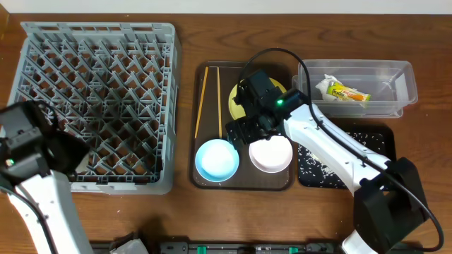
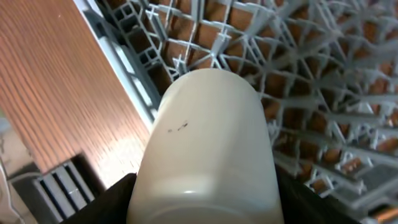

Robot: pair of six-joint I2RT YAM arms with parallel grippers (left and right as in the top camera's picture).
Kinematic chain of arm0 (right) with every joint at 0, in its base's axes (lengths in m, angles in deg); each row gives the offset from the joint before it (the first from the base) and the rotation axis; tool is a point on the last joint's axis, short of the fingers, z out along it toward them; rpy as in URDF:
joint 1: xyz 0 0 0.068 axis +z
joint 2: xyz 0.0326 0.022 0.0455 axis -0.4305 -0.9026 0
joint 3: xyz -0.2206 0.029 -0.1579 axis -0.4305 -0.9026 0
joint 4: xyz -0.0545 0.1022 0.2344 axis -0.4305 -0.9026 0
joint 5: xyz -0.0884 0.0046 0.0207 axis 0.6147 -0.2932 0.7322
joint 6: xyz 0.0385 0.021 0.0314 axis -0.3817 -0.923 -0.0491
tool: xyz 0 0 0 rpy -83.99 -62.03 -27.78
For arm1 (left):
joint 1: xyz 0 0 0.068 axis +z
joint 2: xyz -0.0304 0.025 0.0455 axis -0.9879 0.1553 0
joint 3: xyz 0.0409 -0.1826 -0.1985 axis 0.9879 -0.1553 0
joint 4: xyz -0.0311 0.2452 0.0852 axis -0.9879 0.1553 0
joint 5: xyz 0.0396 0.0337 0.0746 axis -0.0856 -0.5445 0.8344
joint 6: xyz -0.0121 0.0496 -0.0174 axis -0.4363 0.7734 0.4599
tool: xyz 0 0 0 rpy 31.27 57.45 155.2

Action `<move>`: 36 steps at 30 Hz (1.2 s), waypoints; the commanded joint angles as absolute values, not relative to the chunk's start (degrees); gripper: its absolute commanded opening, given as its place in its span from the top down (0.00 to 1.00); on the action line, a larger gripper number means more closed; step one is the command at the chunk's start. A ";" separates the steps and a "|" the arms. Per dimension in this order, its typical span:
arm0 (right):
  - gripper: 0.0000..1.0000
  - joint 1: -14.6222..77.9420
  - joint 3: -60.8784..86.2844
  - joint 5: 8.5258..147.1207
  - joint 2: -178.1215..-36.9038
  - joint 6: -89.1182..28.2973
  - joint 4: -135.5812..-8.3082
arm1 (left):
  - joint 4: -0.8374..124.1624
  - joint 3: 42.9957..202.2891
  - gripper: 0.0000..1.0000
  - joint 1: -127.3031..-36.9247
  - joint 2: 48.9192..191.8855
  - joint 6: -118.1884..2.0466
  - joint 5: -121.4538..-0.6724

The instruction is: Sort waste into correct bins and load items into the dishwasher

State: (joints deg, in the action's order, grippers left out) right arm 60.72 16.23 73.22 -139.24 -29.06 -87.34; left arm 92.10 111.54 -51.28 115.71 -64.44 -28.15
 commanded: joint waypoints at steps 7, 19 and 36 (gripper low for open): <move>0.01 61.02 16.71 73.99 -139.24 -29.78 -87.91 | 90.20 111.67 0.39 -48.22 124.76 -65.64 -31.95; 0.01 60.65 16.71 74.03 -139.24 -29.78 -88.09 | 93.76 118.75 0.18 -48.25 123.91 -65.27 -38.40; 0.19 52.72 18.81 71.01 -139.22 -29.78 -82.64 | 94.48 120.89 0.20 -75.26 119.10 -38.48 -56.54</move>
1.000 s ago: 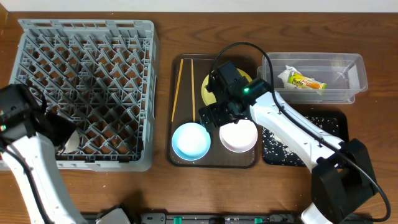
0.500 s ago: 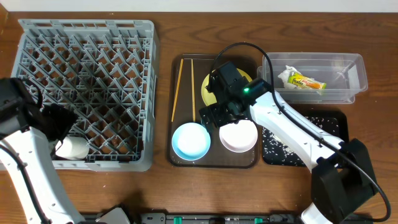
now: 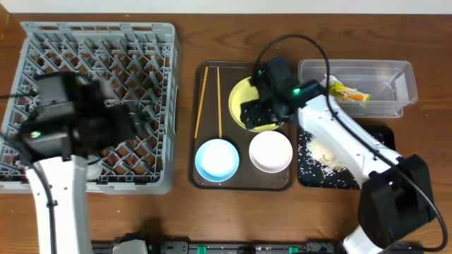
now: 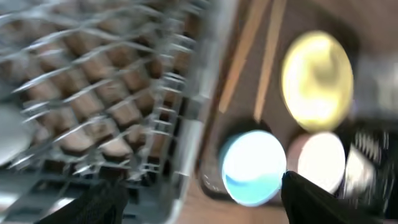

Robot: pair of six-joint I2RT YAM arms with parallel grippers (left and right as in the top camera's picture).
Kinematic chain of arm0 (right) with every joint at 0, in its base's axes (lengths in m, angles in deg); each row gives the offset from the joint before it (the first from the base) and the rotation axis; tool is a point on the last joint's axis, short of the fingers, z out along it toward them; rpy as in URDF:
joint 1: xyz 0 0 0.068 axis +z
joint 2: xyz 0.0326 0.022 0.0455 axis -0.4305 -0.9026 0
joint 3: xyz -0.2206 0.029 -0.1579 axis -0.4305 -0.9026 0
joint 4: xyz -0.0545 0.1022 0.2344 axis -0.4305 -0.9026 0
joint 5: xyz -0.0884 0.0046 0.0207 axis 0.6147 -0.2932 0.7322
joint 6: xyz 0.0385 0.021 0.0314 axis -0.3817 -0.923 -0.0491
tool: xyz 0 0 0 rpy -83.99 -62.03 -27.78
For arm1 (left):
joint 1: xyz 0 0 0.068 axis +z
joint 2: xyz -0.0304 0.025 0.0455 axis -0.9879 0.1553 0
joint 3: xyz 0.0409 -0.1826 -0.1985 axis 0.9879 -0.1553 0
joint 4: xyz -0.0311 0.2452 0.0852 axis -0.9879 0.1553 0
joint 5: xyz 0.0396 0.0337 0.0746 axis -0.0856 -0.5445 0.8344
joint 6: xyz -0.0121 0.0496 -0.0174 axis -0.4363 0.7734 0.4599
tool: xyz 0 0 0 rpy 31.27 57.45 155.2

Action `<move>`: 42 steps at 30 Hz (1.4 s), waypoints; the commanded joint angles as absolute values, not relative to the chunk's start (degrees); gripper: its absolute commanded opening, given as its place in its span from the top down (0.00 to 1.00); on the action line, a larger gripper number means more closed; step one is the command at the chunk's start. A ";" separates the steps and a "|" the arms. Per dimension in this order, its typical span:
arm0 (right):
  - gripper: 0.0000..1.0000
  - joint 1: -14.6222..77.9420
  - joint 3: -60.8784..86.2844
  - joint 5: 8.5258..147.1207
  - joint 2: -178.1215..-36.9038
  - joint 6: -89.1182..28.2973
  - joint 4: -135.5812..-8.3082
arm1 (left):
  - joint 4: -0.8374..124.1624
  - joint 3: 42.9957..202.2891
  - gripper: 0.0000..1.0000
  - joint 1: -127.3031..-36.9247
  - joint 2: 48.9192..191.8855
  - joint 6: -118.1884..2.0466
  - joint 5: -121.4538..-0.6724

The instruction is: Sort waste into correct bins and load items into the dishwasher

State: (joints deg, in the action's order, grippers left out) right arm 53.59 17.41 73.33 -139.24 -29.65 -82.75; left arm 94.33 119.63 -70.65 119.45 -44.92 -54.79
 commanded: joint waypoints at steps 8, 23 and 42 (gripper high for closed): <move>0.01 52.30 18.81 70.07 -139.22 -29.78 -84.83 | 94.44 120.89 0.02 -82.82 119.10 -38.32 -56.15; 0.01 54.10 18.86 67.95 -139.02 -30.80 -85.73 | 94.48 120.89 0.02 -82.80 119.10 -38.35 -56.15; 0.01 46.34 10.16 83.87 -102.41 -7.05 -81.35 | 94.48 120.89 0.02 -82.80 119.10 -38.35 -56.15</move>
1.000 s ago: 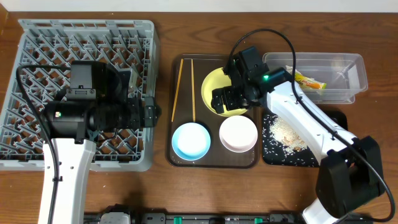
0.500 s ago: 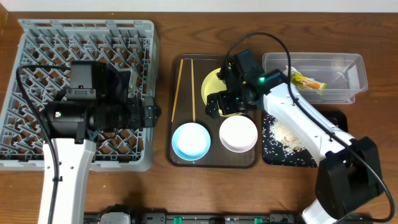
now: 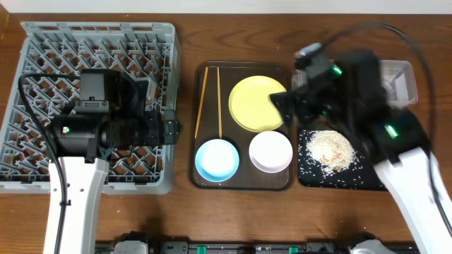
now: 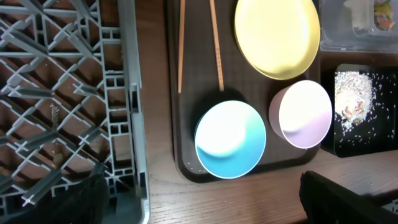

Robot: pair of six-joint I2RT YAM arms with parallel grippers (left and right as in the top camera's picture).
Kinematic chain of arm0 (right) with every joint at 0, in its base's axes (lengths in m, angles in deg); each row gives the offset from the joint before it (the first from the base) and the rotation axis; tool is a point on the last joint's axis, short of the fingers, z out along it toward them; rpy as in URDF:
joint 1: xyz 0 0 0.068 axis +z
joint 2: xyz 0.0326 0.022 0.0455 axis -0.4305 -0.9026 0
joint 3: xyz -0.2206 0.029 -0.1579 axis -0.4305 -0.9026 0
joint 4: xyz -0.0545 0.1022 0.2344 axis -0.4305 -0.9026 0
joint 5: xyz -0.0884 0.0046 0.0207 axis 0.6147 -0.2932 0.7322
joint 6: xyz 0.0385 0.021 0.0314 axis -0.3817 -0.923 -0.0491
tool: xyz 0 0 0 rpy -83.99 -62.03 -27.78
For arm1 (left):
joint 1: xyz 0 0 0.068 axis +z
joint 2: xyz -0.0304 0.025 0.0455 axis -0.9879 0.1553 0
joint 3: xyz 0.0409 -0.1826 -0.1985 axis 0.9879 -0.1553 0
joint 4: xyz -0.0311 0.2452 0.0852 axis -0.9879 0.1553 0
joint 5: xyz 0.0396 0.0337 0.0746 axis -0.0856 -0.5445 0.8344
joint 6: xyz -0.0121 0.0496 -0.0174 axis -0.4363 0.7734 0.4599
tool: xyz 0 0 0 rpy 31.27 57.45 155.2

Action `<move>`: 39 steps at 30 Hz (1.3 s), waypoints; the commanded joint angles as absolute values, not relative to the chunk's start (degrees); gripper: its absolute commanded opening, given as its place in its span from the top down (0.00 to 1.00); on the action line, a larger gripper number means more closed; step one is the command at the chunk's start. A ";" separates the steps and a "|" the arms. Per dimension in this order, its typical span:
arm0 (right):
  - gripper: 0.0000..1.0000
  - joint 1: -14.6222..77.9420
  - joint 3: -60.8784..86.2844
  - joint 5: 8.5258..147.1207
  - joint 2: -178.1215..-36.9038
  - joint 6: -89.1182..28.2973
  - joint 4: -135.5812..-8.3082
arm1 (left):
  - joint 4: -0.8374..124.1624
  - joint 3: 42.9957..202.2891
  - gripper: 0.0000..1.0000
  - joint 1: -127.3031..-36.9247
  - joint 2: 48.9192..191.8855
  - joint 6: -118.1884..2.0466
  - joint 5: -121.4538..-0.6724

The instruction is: Sort waste into correct bins and load items into the dishwasher

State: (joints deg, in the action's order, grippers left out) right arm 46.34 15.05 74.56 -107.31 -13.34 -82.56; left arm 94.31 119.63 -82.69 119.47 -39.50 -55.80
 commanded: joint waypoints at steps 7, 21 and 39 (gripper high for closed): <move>0.01 41.99 -13.49 84.24 -79.81 -3.68 -65.09 | 94.48 120.89 0.02 -82.80 119.10 -38.35 -56.15; 0.01 35.21 -47.76 82.71 -42.52 -3.83 -53.40 | 94.48 120.89 0.02 -82.80 119.12 -38.35 -56.15; 0.01 35.10 -60.86 82.40 -37.12 -3.81 -43.17 | 94.48 120.89 0.02 -82.80 119.12 -38.35 -56.15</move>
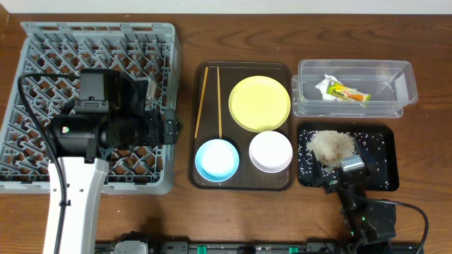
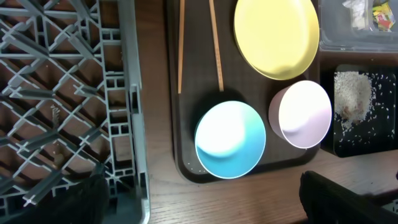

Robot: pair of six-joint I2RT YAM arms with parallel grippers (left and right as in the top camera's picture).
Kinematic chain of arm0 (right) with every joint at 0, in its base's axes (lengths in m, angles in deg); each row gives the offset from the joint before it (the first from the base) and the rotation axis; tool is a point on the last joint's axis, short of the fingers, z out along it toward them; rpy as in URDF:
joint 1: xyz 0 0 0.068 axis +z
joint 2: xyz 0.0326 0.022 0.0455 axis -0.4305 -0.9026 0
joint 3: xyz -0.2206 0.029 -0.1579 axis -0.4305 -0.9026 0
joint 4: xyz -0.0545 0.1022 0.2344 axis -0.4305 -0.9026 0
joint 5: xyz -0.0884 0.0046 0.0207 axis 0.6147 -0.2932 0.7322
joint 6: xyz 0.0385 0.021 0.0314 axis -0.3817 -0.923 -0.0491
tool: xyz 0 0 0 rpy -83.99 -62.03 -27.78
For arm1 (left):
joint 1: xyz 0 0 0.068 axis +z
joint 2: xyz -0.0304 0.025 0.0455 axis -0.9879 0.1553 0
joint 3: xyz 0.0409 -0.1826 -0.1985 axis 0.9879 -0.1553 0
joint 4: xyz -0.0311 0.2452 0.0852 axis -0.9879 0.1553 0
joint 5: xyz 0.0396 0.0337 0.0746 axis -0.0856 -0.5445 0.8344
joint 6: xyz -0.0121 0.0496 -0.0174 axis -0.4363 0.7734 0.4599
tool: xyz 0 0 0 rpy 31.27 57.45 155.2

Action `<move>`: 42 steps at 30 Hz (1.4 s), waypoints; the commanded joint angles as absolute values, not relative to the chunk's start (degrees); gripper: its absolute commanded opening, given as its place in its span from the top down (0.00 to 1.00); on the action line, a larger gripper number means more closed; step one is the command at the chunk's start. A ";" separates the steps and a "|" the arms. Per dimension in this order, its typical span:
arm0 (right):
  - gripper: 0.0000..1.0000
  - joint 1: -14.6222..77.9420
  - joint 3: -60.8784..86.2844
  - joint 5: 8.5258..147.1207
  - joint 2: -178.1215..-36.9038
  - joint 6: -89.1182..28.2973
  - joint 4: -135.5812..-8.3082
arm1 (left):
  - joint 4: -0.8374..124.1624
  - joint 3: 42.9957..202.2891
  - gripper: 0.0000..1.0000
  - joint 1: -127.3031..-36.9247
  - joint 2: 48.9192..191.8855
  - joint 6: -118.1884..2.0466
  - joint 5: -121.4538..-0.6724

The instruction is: Sort waste into correct bins and load items into the dishwasher

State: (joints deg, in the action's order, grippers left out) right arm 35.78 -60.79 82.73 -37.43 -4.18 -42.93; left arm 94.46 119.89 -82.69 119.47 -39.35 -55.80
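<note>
A grey dish rack (image 1: pixel 92 42) fills the left of the table. My left gripper (image 1: pixel 171 130) hovers over its right edge, open and empty; in the wrist view the left gripper (image 2: pixel 205 211) frames bare wood beside the rack (image 2: pixel 62 93). On the brown tray (image 1: pixel 244 185) lie two chopsticks (image 1: pixel 205 99), a yellow plate (image 1: pixel 260 103), a blue bowl (image 1: pixel 217 159) and a white bowl (image 1: pixel 270 151). My right gripper (image 1: pixel 347 171) is pulled back at the near table edge, its jaws too small to read.
A clear bin (image 1: pixel 353 70) at the back right holds crumpled wrappers (image 1: pixel 342 90). In front of it a black tray (image 1: pixel 381 159) carries a heap of rice (image 1: pixel 332 144) and scattered grains. The right arm's base sits just below that tray.
The right arm has gone from above the black tray and clear bin to the near table edge. The left arm, the dishes and the rice heap are unchanged.
First my left gripper held a white cup over the rack's near left corner while the right was at the yellow plate. Then the left was empty and the right was over the plate's right side. Later the plate lay flat, rice heaped on the black tray; now the right arm is withdrawn.
</note>
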 commanded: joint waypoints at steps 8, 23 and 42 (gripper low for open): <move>0.01 35.01 -60.86 82.42 -39.18 -3.81 -43.21 | 94.48 120.89 0.02 -82.80 119.12 -38.35 -56.15; 0.01 34.73 -60.86 82.42 -61.01 -3.81 -43.21 | 94.48 120.89 0.02 -82.80 119.10 -38.35 -56.15; 0.01 34.88 -60.86 82.42 -61.25 -3.81 -43.19 | 94.46 120.89 0.02 -82.80 119.10 -38.35 -56.15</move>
